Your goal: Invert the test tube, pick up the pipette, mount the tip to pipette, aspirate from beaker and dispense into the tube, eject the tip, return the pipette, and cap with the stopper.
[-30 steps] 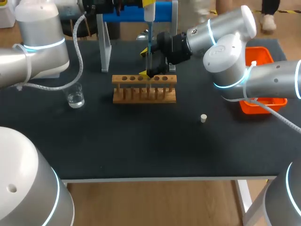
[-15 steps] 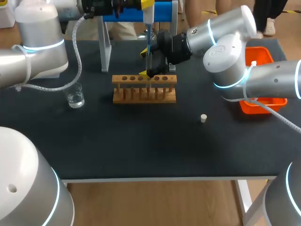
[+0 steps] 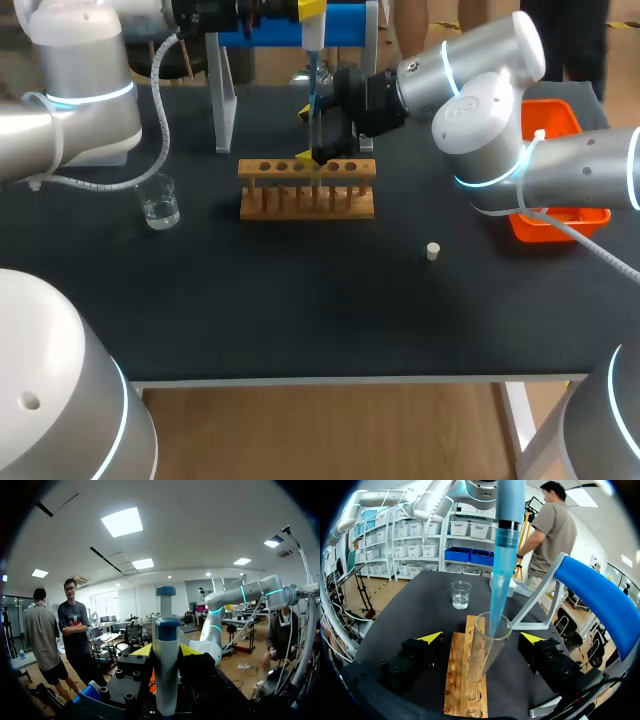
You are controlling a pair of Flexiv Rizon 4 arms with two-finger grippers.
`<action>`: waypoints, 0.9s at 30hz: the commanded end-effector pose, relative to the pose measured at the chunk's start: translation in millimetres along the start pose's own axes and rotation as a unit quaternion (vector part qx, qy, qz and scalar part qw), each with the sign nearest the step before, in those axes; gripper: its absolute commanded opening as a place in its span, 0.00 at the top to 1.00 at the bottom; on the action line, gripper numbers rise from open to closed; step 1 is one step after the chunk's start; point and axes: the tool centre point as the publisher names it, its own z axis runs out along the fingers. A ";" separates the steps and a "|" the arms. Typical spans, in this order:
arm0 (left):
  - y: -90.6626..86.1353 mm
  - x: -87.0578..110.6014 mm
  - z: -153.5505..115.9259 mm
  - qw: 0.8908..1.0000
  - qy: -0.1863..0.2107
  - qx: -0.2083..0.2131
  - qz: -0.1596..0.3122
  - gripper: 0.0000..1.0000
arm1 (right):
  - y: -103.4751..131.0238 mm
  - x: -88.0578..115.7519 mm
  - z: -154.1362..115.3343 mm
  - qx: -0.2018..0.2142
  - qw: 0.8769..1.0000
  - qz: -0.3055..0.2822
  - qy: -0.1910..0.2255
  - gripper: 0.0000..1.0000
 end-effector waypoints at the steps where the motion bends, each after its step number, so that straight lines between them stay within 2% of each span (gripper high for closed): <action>1: -0.4 -1.2 -0.1 1.000 0.002 0.002 0.004 1.00 | 0.3 -0.8 -0.3 0.002 1.000 0.000 0.001 0.00; 27: -1.1 2.7 7.6 1.000 0.018 0.010 0.004 1.00 | 0.3 -0.8 -0.3 0.002 1.000 0.000 0.001 0.00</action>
